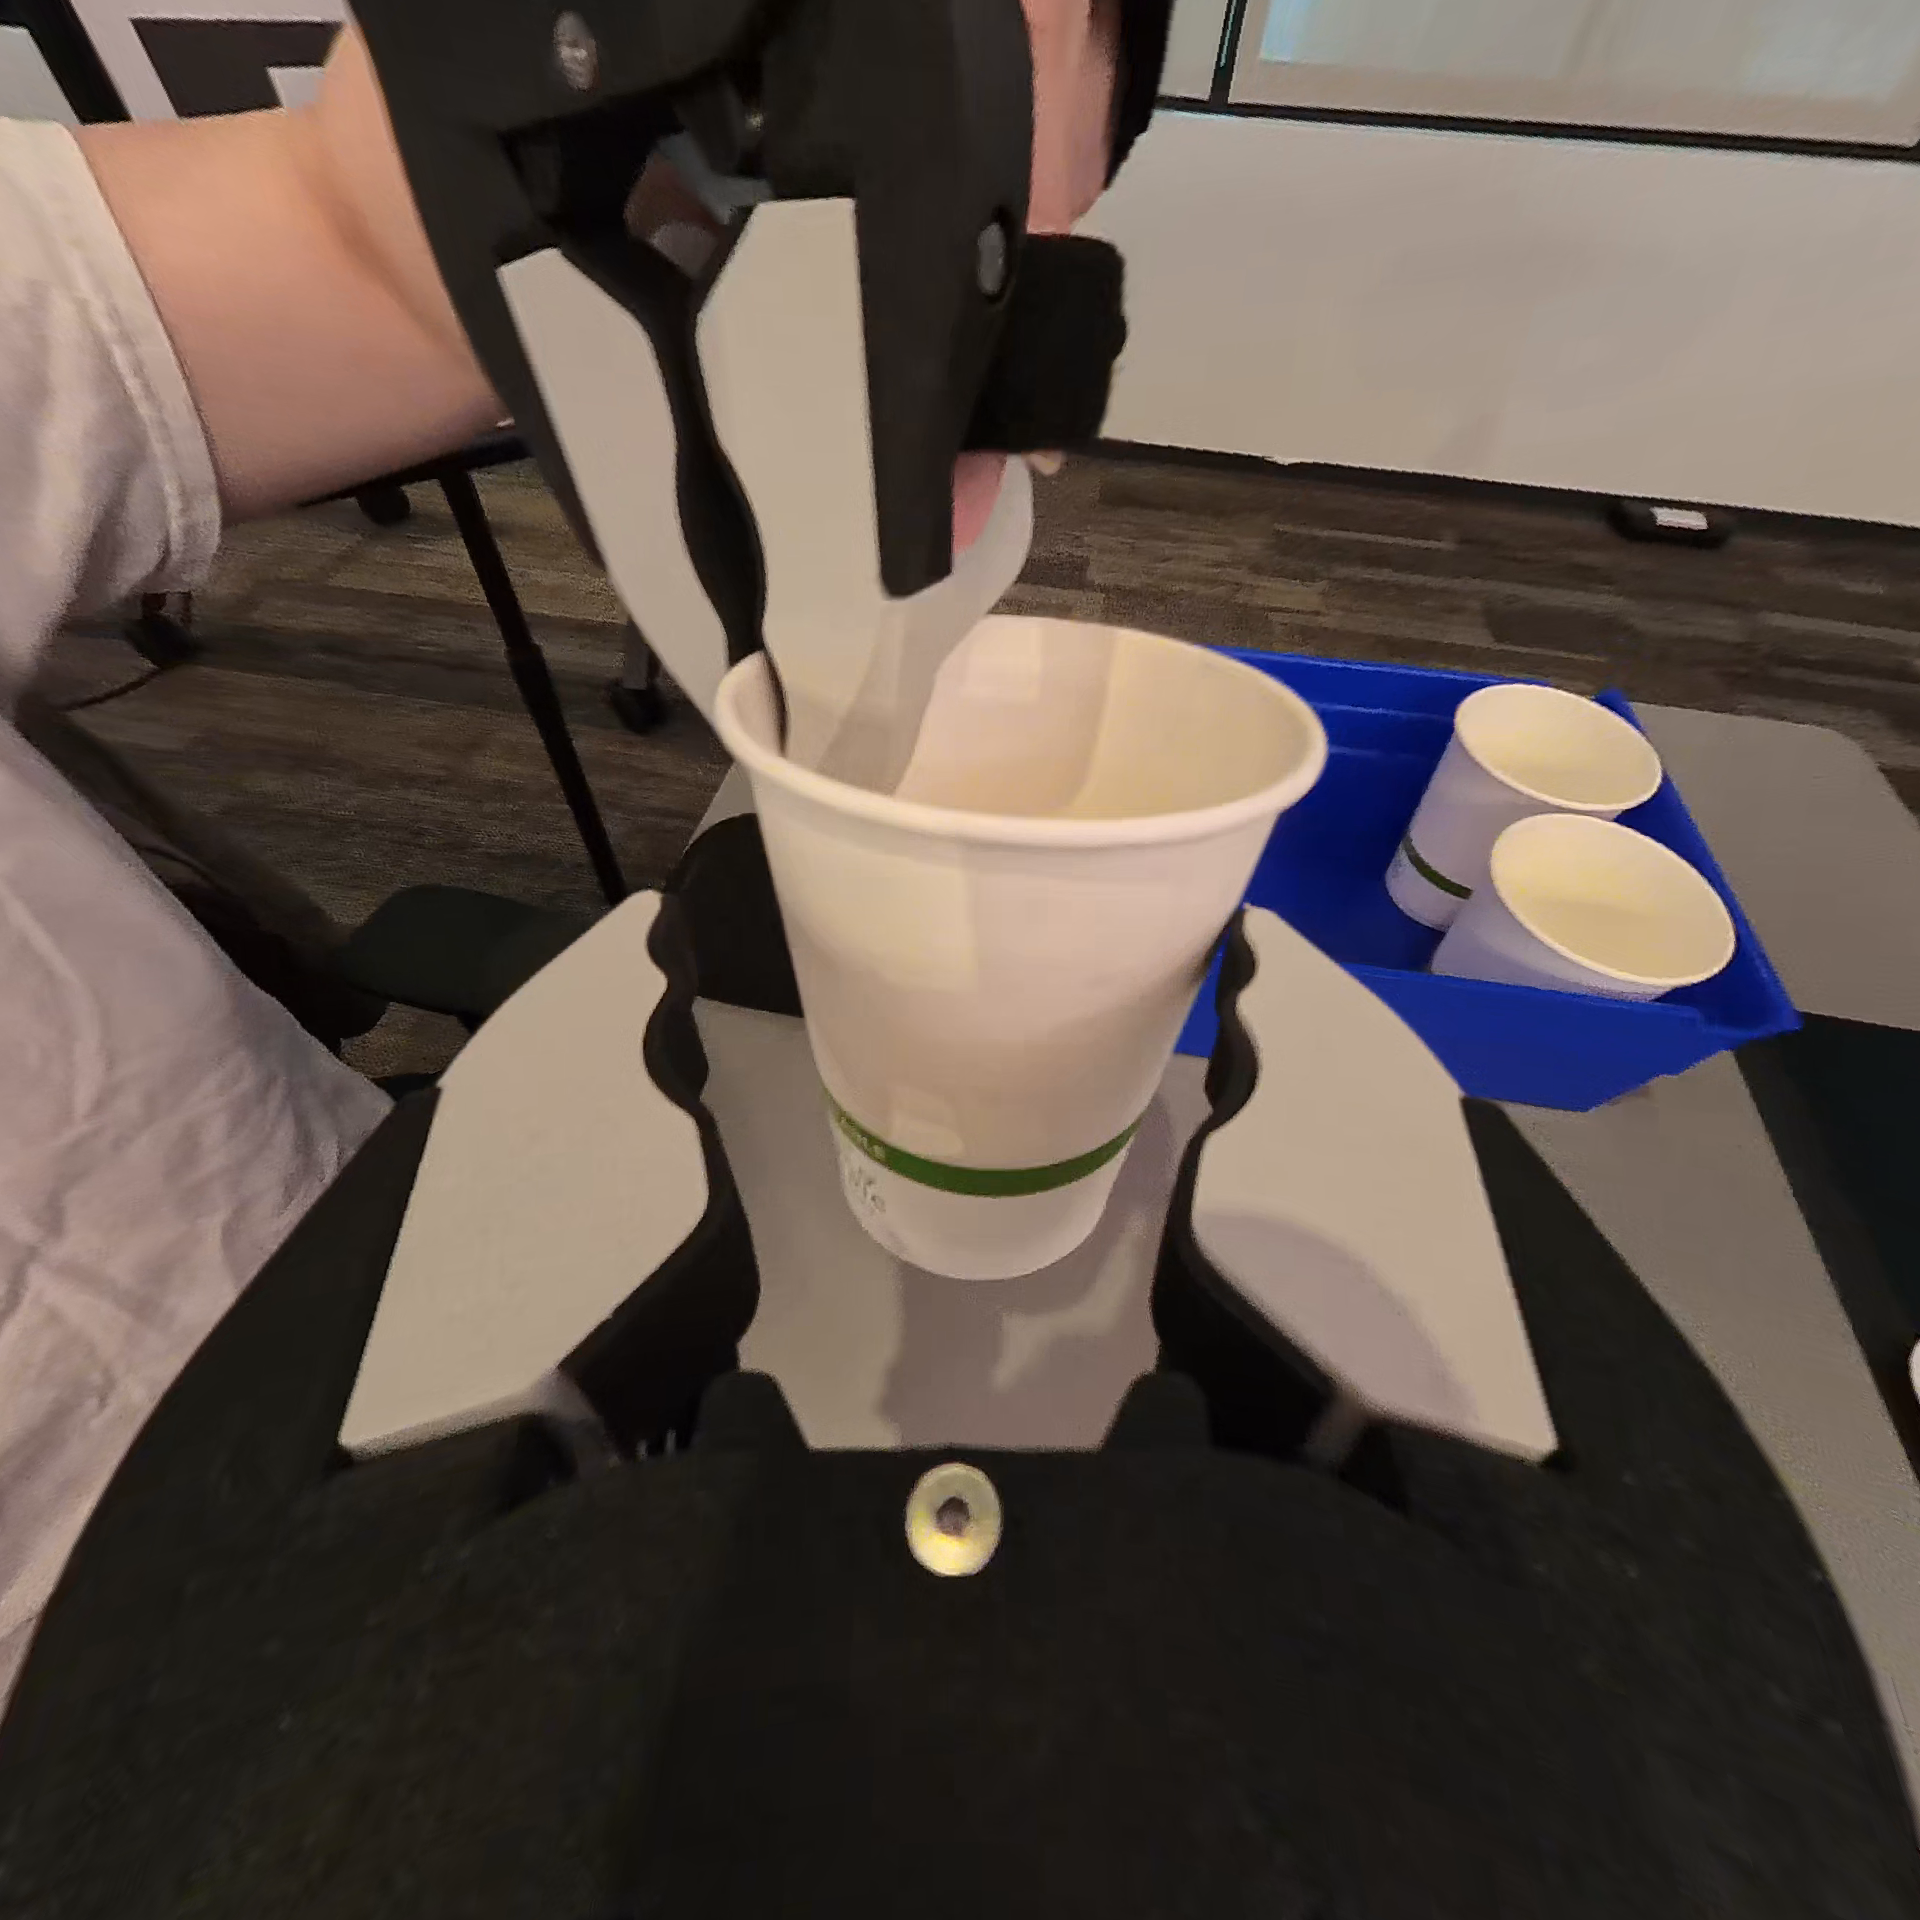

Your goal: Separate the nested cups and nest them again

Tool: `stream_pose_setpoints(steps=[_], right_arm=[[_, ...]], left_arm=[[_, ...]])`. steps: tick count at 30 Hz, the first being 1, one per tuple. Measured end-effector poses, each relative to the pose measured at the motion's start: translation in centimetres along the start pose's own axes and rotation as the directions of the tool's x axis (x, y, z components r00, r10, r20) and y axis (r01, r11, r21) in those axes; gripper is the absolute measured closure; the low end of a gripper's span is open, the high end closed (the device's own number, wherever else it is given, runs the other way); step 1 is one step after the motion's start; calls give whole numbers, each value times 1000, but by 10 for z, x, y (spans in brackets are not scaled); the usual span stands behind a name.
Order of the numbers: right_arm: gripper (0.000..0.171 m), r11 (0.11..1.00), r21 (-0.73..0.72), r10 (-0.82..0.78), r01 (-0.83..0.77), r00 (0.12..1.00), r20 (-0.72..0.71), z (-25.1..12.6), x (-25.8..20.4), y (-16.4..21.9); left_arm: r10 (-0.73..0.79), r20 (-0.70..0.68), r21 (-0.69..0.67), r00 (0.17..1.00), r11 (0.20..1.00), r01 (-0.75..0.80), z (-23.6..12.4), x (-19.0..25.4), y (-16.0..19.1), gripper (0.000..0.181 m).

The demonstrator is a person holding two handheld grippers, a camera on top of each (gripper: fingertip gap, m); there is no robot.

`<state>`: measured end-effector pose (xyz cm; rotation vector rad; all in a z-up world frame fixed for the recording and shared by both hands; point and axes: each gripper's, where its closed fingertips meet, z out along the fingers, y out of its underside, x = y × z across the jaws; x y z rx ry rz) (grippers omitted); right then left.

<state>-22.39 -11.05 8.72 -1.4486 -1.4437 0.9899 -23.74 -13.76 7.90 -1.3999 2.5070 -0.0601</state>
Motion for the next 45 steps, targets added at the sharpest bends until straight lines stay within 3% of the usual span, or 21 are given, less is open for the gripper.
stream_pose_setpoints(steps=[11, 12, 14, 18, 21, 23, 25, 27, 30, 35, 45], right_arm=[[84, 999, -34, 32, -30, 997, 64, 7, -6, 18], [85, 999, -32, 36, -34, 997, 65, 6, -7, 18], [85, 999, -10, 36, -35, 999, 33, 2, -2, 17], [85, 998, 25, 62, -60, 994, -93, -29, 16, 24], [85, 998, 40, 60, -49, 934, -353, -101, 49, 44], [85, 998, 31, 59, -50, 788, -613, -186, 84, 63], [86, 991, 116, 134, -70, 604, -786, -280, 106, 81], [86, 970, 220, 244, -107, 482, -842, -348, 112, 104], [86, 939, 322, 344, -122, 382, -858, -396, 112, 140], [85, 927, 340, 375, -160, 322, -869, -398, 114, 189], [84, 938, 263, 320, -224, 277, -906, -388, 123, 229]], left_arm=[[40, -8, -4, 999, 999, -40, 8, 6, -11, 179], [15, 15, 14, 1000, 1000, -15, 7, 1, -14, 175], [-45, 66, 69, 997, 997, 40, 0, -9, -19, 147], [-127, 174, 198, 977, 976, 91, -27, -27, -21, 134], [-199, 219, 231, 955, 962, 148, -42, -29, 0, 132], [-234, 248, 206, 940, 961, 185, -44, -28, 23, 132], [-267, 253, 185, 930, 957, 224, -40, -24, 43, 133], [-291, 253, 167, 923, 952, 255, -34, -22, 57, 133], [-299, 247, 158, 922, 951, 267, -24, -21, 64, 133], [-284, 240, 129, 928, 957, 260, -14, -26, 62, 133], [-306, 220, 115, 926, 951, 287, -8, -27, 72, 134]])
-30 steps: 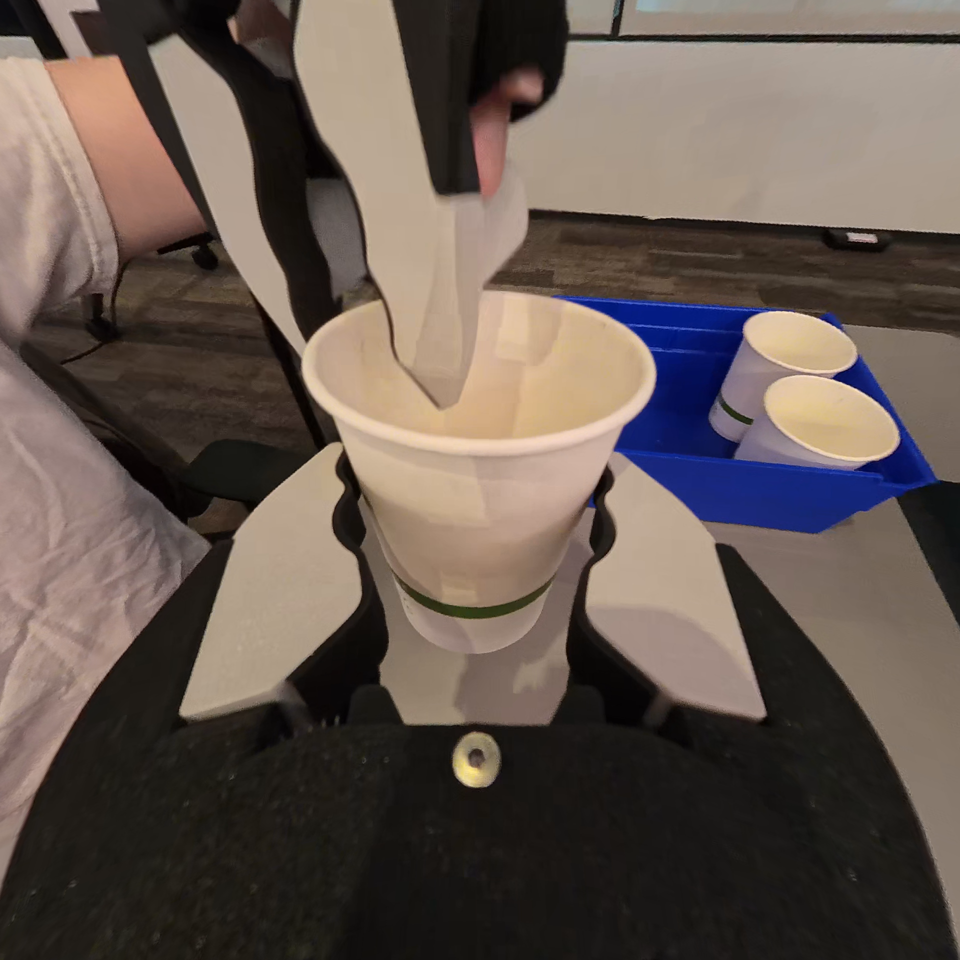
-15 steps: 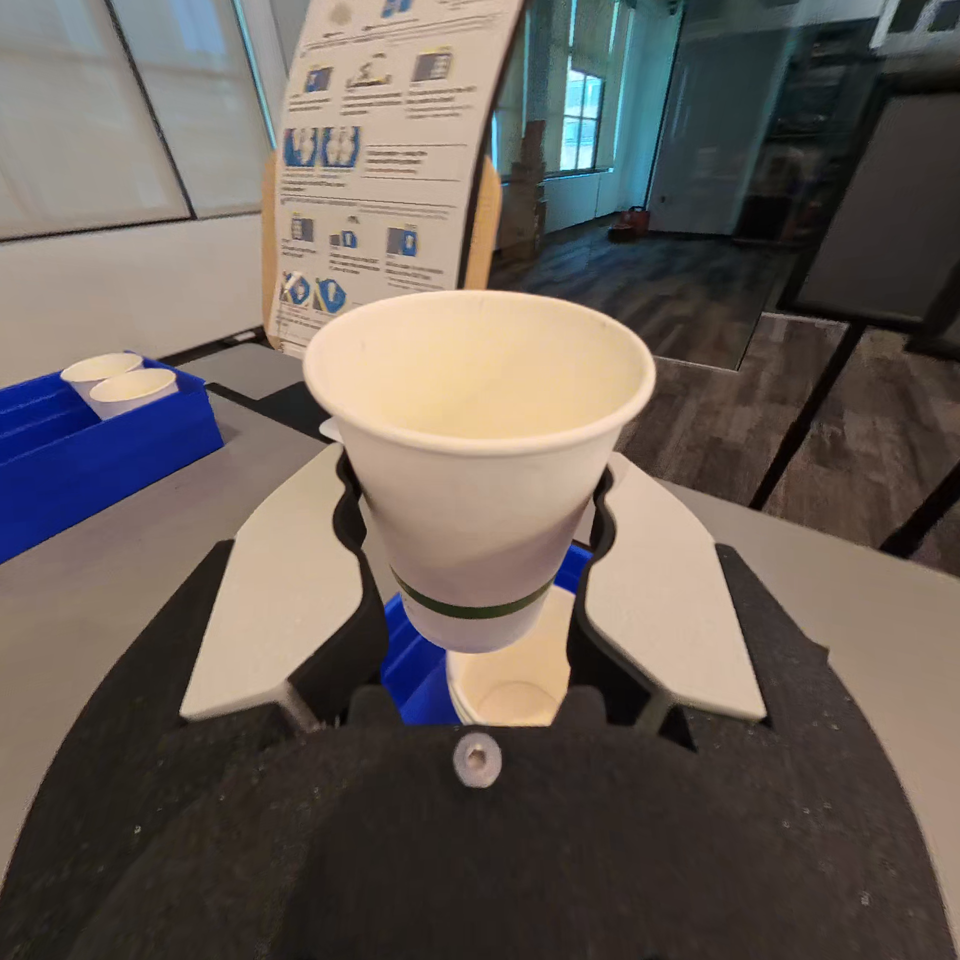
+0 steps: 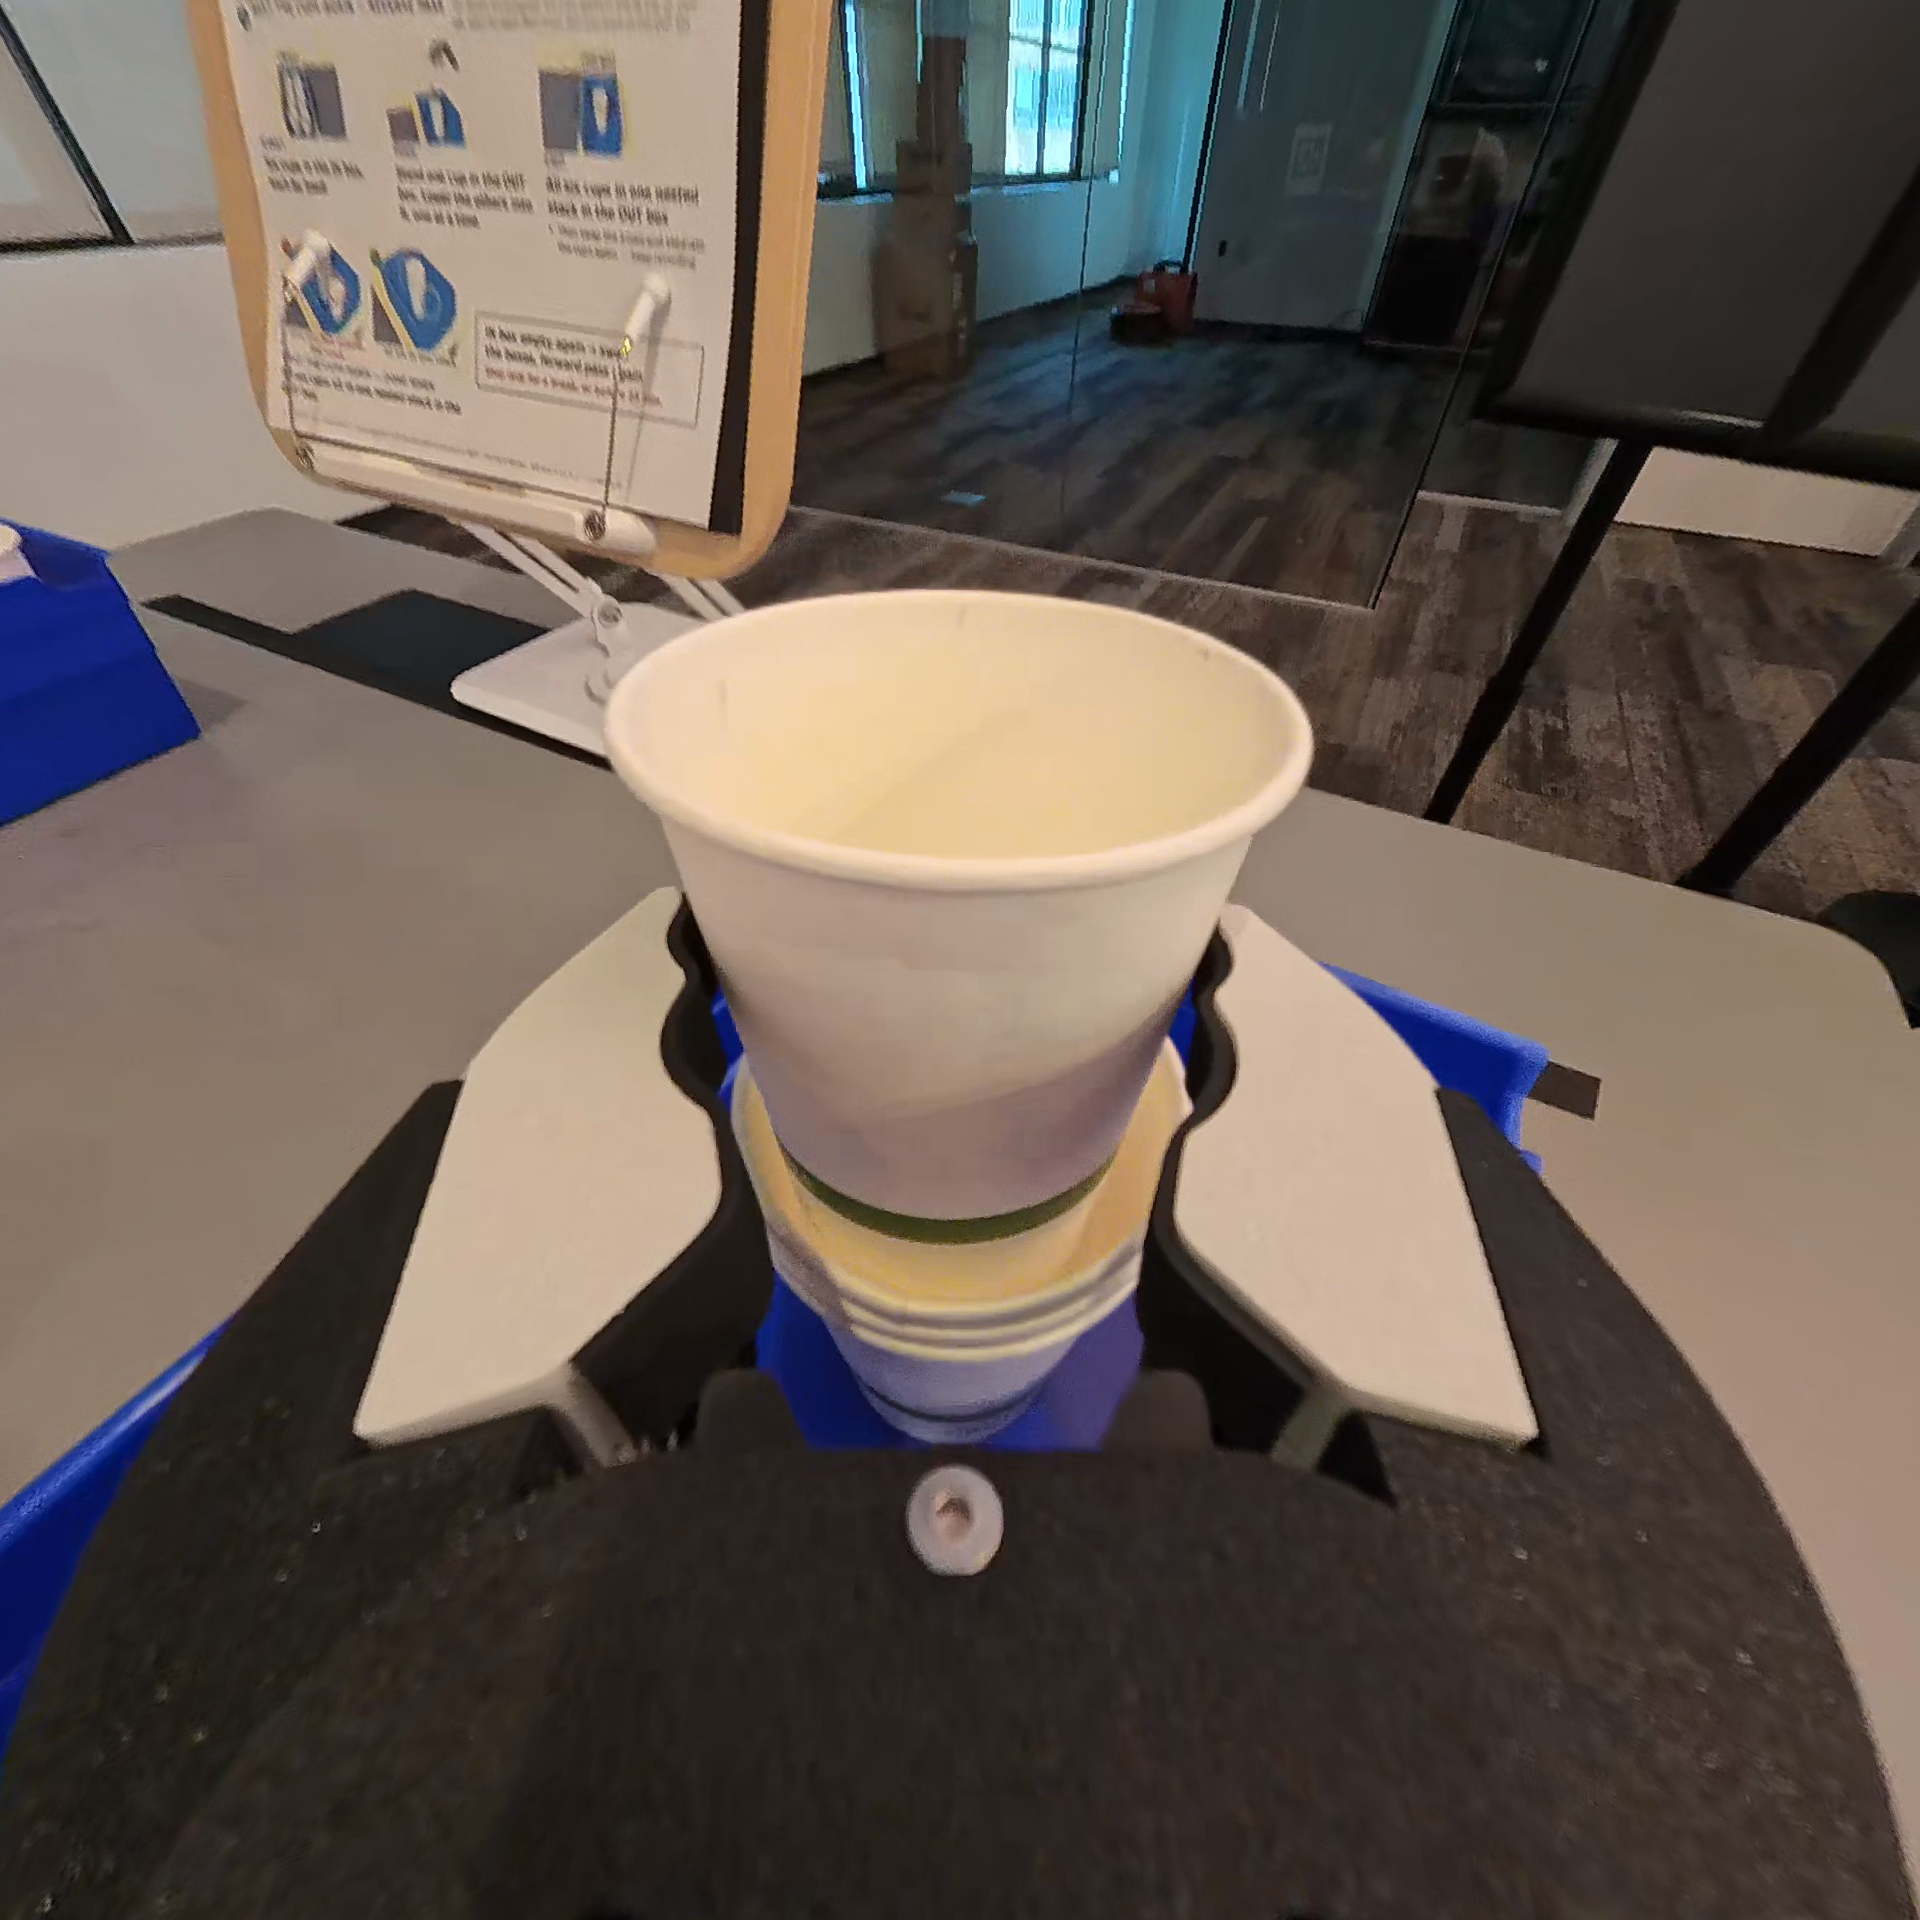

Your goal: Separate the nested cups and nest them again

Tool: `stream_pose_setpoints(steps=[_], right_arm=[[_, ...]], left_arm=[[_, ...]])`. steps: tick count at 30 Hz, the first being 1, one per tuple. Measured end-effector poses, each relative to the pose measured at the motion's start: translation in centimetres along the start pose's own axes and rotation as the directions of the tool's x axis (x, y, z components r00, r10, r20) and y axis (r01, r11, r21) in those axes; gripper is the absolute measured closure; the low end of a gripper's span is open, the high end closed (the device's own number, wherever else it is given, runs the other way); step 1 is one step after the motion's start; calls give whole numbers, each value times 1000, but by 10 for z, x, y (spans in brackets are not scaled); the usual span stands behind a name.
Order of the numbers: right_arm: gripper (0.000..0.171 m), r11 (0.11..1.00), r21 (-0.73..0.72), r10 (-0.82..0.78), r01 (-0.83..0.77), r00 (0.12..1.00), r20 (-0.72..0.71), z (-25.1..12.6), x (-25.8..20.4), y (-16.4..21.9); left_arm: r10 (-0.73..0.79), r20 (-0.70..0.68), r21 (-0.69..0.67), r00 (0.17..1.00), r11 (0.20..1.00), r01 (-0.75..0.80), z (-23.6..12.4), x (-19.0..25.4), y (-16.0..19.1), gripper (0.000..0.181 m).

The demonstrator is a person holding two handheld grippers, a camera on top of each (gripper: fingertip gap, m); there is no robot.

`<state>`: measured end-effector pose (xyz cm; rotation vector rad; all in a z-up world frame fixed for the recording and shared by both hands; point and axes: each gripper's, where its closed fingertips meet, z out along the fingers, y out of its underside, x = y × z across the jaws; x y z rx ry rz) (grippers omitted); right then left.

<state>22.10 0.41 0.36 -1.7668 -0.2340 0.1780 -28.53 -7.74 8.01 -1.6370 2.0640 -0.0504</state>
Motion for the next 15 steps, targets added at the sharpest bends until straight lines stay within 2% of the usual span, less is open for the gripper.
stream_pose_setpoints(steps=[6, 10, 15], right_arm=[[82, 994, -106, -29, 28, 1000, -3, -3, -3, 22], [75, 982, -184, -45, 38, 999, -31, -11, -2, 36], [69, 966, -215, -162, 145, 985, -64, -26, -5, 41]], left_arm=[[-20, -5, 7, 1000, 1000, 20, 5, -3, 5, 134], [-39, -8, -1, 999, 999, 39, 8, -8, 12, 133], [-87, -11, 7, 996, 996, 87, 13, -18, 22, 133]])
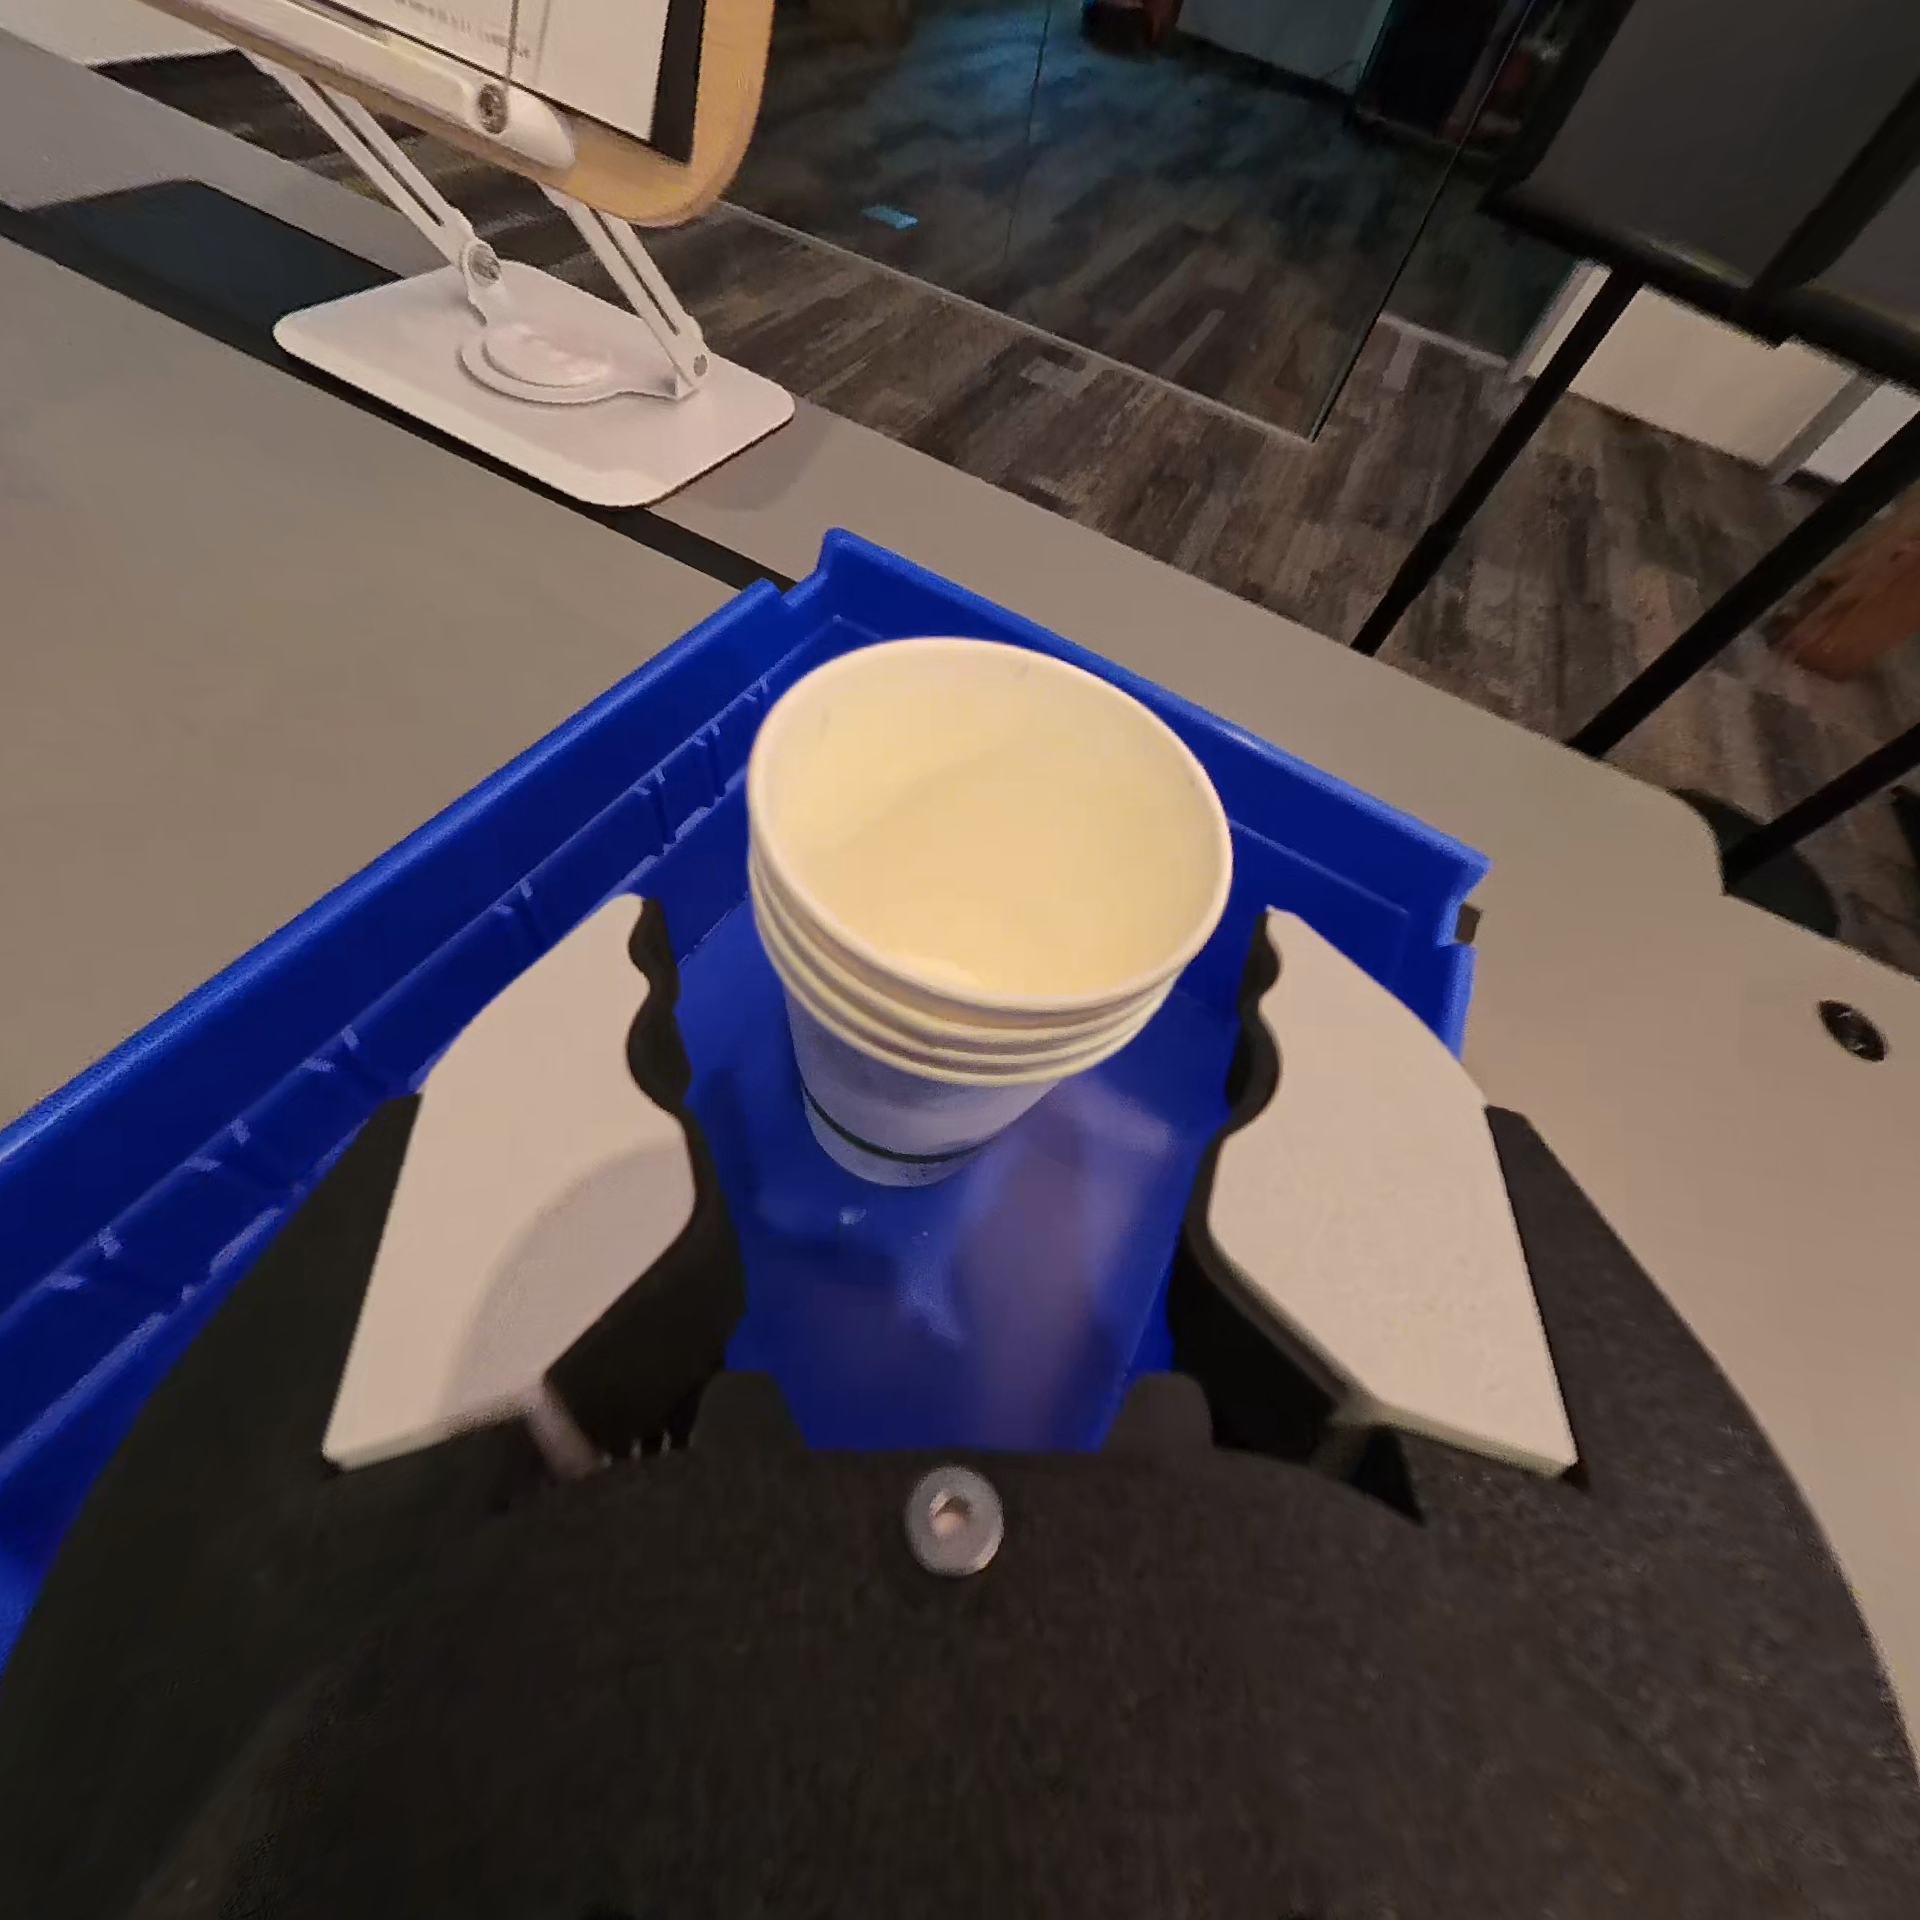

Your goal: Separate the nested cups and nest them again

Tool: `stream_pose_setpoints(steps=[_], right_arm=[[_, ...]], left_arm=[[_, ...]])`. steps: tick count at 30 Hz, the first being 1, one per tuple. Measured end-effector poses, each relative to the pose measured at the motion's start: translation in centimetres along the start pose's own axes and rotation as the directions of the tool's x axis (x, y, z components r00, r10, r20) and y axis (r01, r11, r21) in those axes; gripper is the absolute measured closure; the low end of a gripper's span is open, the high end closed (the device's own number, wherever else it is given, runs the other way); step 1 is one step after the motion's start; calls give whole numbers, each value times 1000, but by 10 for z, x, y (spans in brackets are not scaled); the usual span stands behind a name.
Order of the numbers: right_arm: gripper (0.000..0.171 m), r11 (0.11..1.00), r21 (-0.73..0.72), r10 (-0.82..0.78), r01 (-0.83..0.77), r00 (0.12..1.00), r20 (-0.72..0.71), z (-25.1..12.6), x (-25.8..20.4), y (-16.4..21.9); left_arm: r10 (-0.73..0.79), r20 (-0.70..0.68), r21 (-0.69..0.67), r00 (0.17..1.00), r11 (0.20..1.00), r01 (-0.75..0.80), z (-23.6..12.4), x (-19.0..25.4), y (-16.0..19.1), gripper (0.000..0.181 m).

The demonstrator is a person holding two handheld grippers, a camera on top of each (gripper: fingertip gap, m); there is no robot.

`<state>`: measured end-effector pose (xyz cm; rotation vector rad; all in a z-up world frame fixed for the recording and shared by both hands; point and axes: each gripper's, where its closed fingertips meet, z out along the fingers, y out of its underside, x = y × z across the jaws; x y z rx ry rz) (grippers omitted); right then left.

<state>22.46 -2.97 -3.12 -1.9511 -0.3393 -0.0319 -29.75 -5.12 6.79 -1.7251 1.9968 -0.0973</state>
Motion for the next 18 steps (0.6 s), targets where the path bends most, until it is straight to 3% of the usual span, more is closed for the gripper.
stream_pose_setpoints(steps=[7, 12, 18], right_arm=[[71, 985, 137, -99, 107, 993, -66, -22, -16, -37], [72, 966, 211, -144, 147, 989, -32, -33, -44, -71], [71, 946, 274, -192, 172, 980, 46, -40, -84, -104]], left_arm=[[-92, 28, -26, 995, 995, 93, 11, -25, 26, 133], [-170, 137, -88, 976, 979, 183, 24, -64, 64, 134], [-129, 241, -199, 962, 964, 179, 67, -95, 104, 131]])
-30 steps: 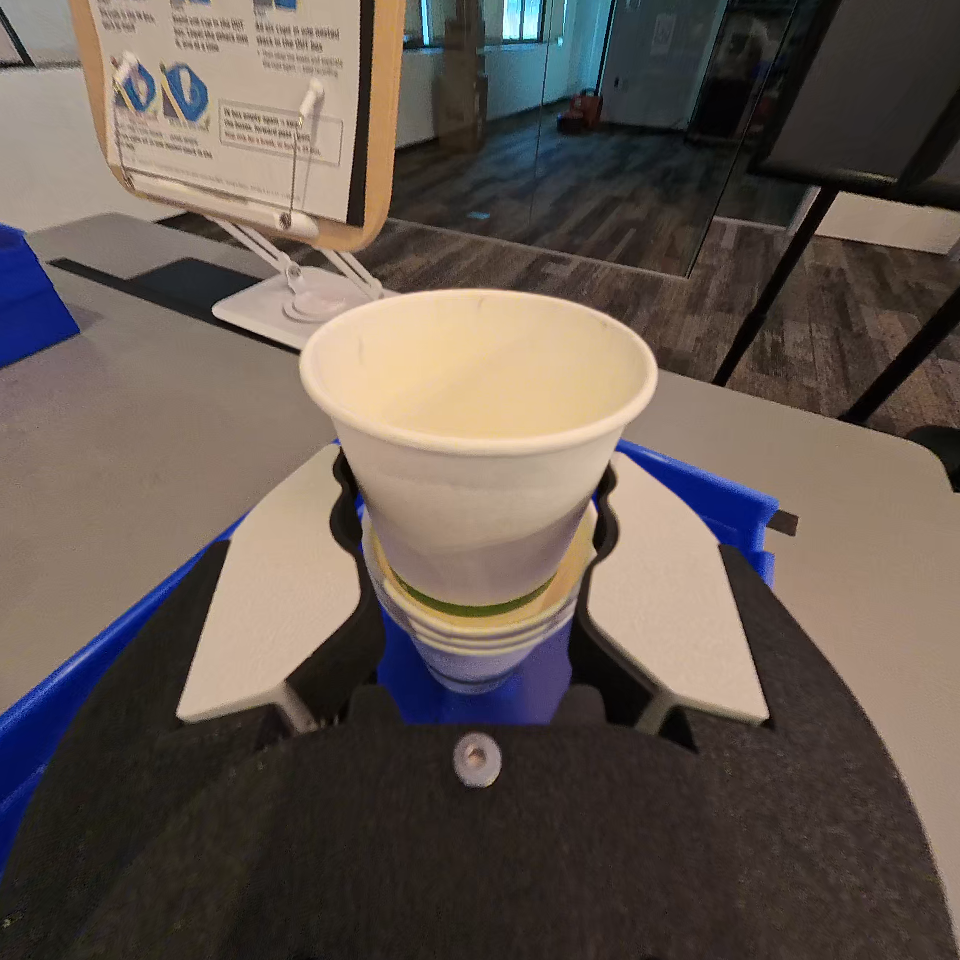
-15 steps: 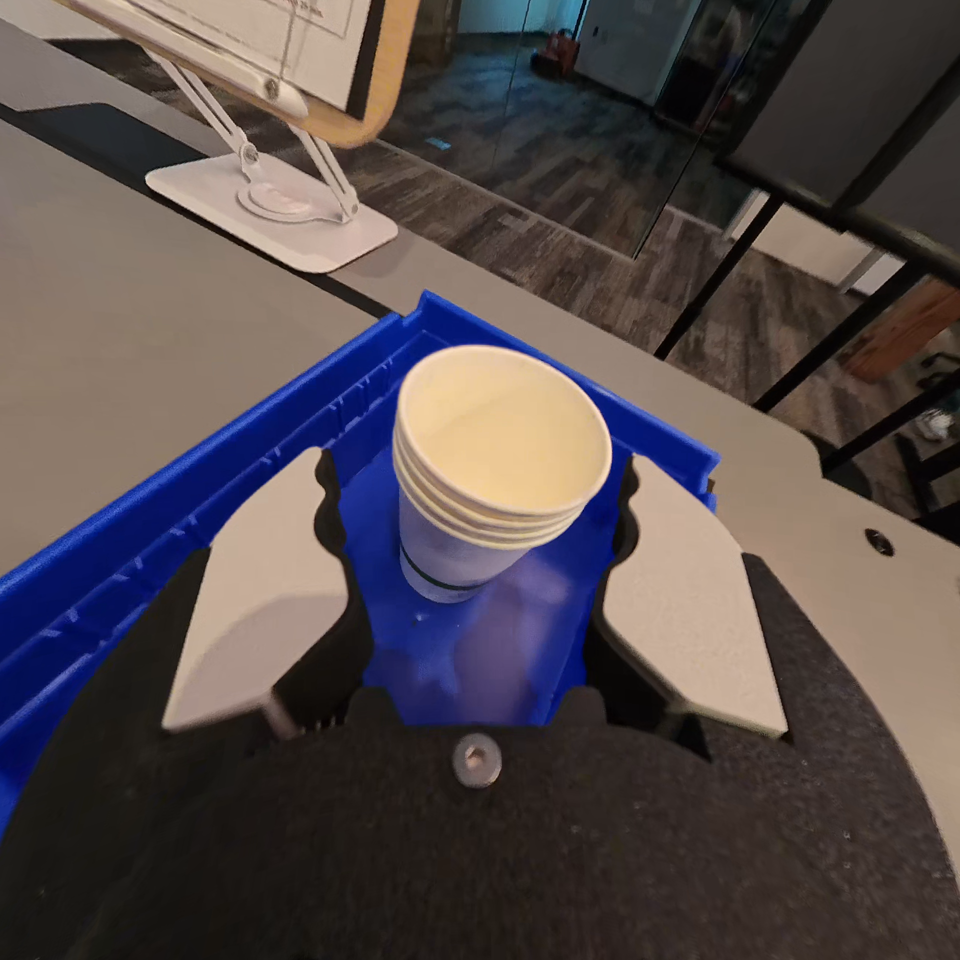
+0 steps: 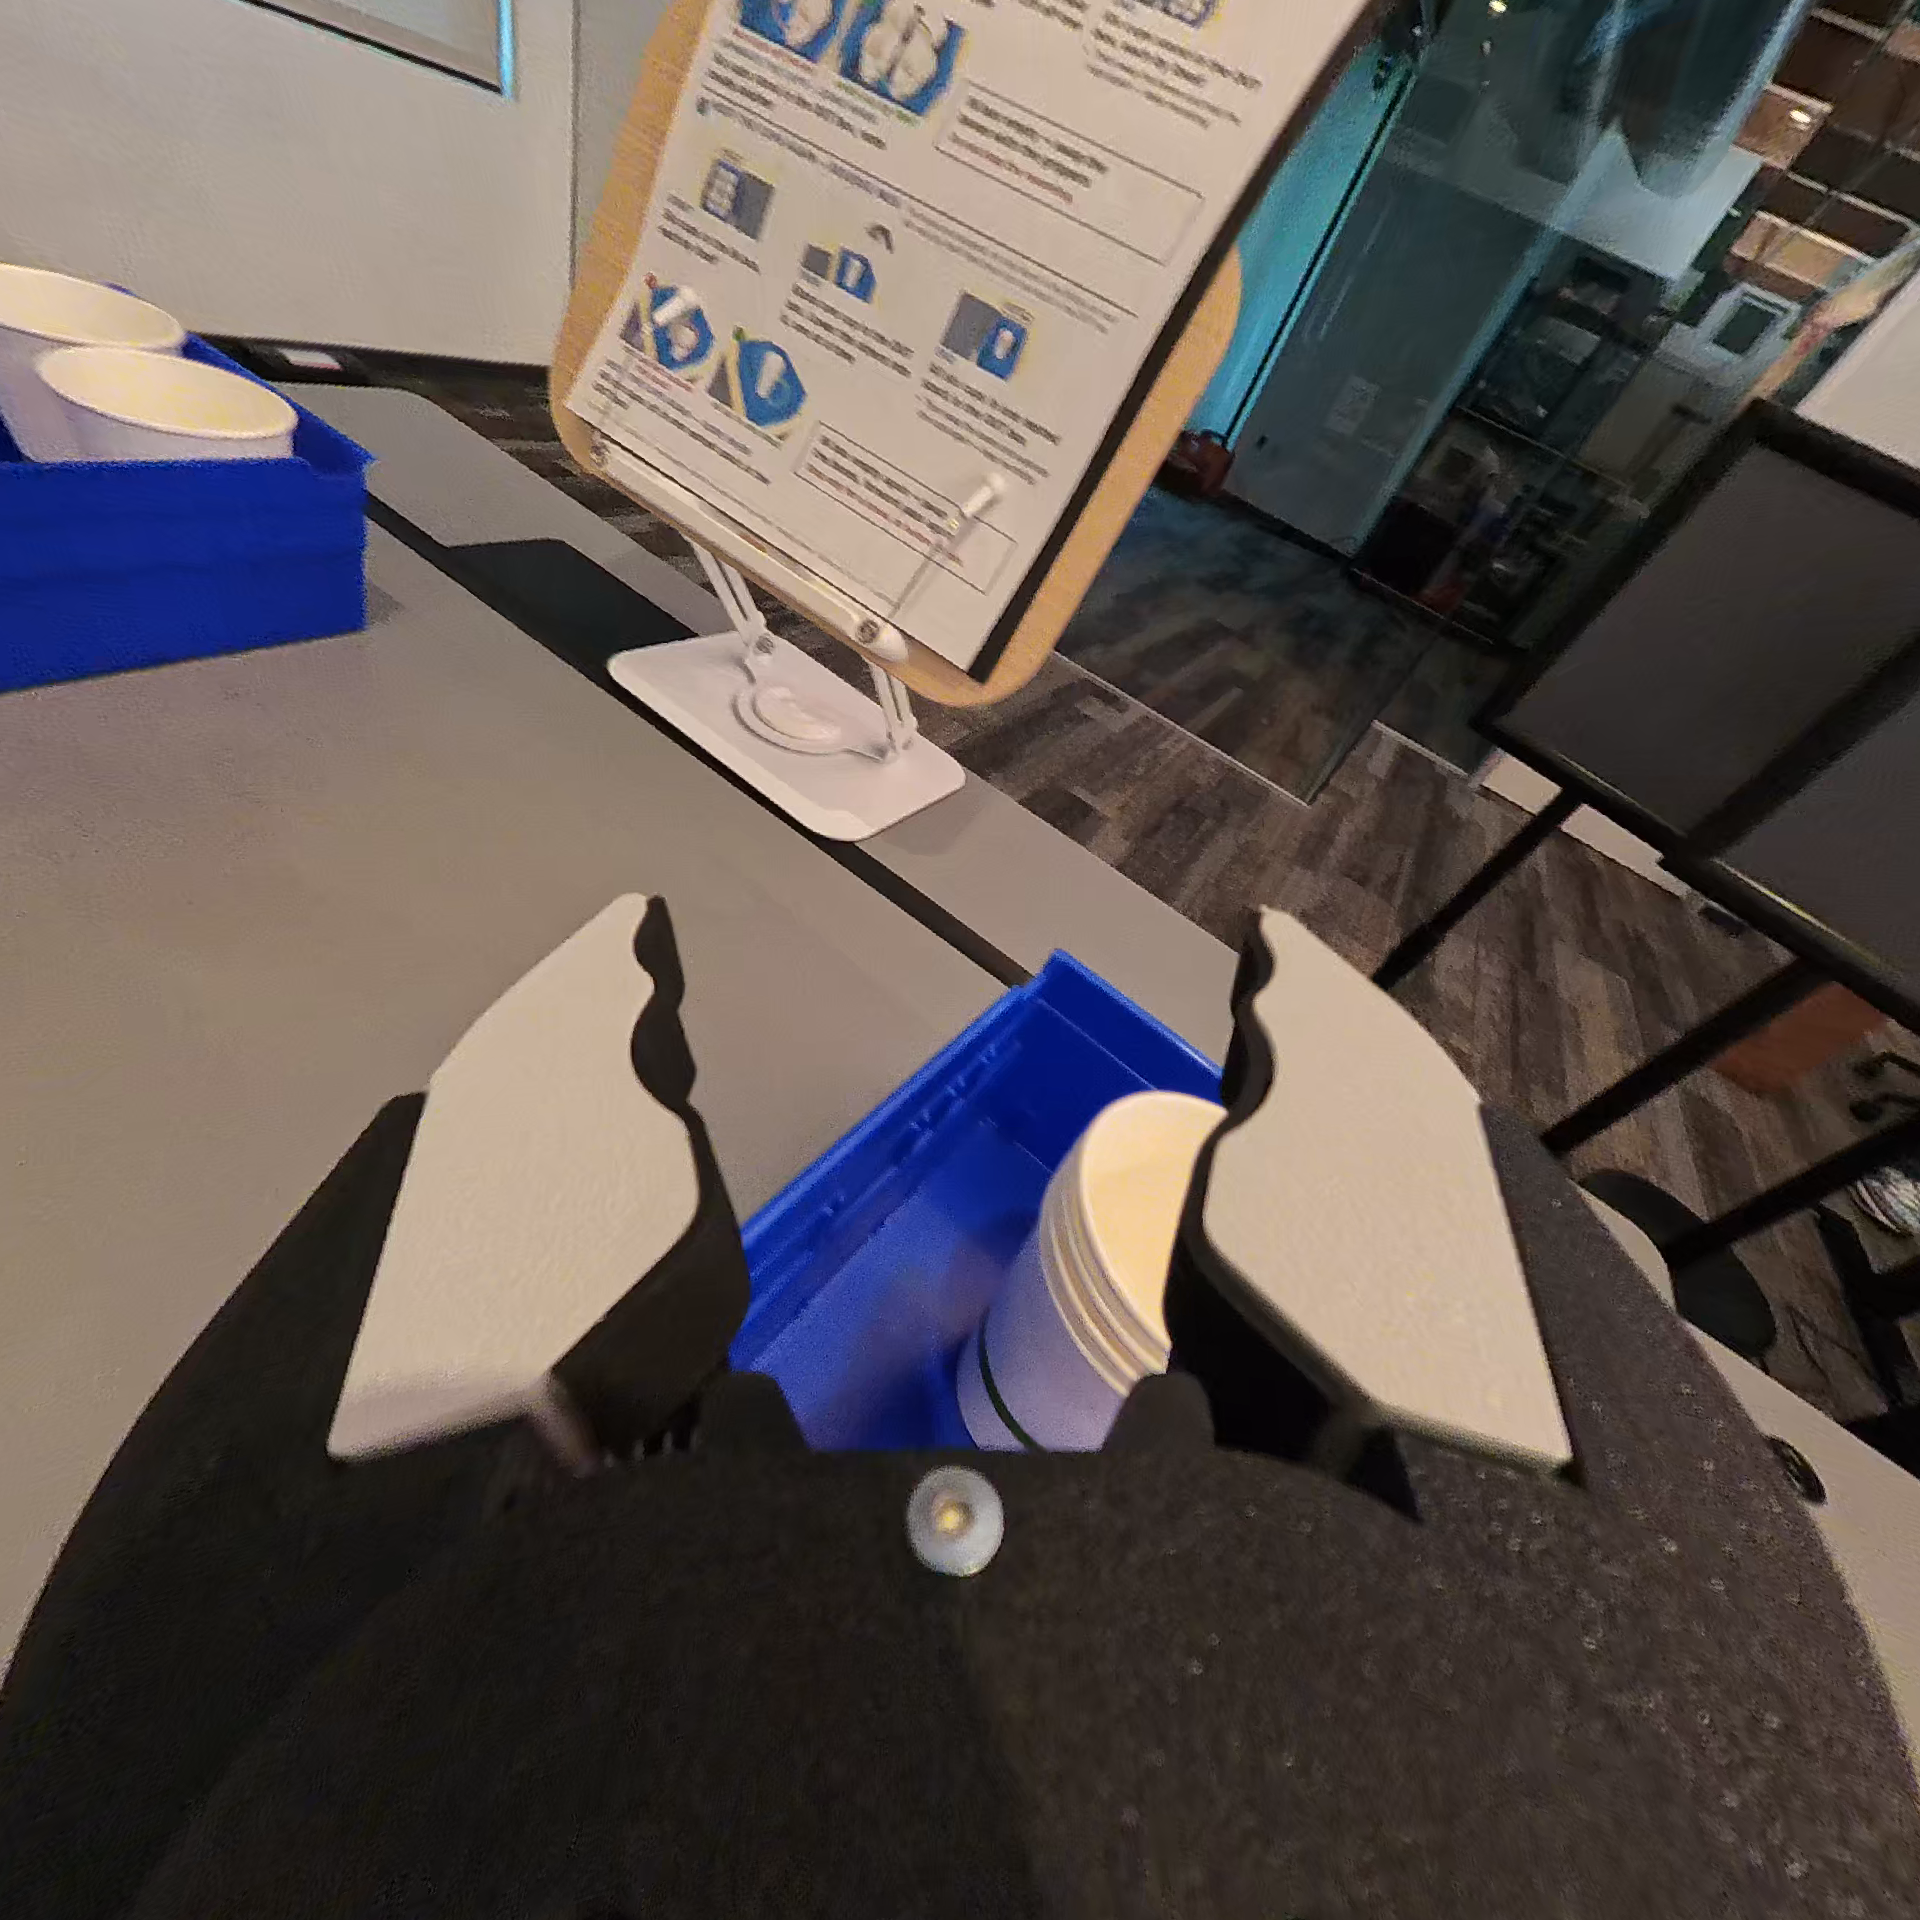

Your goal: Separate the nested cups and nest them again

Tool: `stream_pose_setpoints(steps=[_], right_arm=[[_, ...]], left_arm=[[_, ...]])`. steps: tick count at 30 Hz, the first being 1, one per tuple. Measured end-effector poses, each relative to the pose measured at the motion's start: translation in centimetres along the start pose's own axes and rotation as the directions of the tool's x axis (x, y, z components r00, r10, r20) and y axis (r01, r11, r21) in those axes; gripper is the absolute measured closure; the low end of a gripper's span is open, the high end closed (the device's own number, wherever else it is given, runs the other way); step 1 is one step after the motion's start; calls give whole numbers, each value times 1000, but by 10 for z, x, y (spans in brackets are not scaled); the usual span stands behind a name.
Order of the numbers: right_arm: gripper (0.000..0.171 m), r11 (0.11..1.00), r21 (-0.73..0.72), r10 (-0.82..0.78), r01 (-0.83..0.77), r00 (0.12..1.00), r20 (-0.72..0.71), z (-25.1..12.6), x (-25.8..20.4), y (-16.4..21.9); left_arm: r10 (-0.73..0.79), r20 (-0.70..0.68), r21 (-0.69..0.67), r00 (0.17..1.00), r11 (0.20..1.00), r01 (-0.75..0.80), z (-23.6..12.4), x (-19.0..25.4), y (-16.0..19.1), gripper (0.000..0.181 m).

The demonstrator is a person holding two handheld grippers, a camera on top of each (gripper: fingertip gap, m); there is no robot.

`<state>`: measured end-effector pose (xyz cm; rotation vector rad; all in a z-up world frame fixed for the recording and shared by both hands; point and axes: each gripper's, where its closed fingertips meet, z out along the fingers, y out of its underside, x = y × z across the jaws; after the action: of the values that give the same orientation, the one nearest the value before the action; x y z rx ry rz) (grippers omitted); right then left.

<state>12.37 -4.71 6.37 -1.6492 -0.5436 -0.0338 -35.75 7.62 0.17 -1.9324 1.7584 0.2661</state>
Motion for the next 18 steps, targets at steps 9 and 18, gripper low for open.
stream_pose_setpoints(steps=[9, 18], right_arm=[[75, 999, 11, 42, -41, 993, -114, 6, -7, -26], [75, 993, 57, 115, -104, 962, -246, -2, 4, -33]], left_arm=[[42, 53, -46, 998, 998, -40, 61, -21, -7, 139], [63, -2, -121, 998, 991, -63, 84, -16, 1, 152]])
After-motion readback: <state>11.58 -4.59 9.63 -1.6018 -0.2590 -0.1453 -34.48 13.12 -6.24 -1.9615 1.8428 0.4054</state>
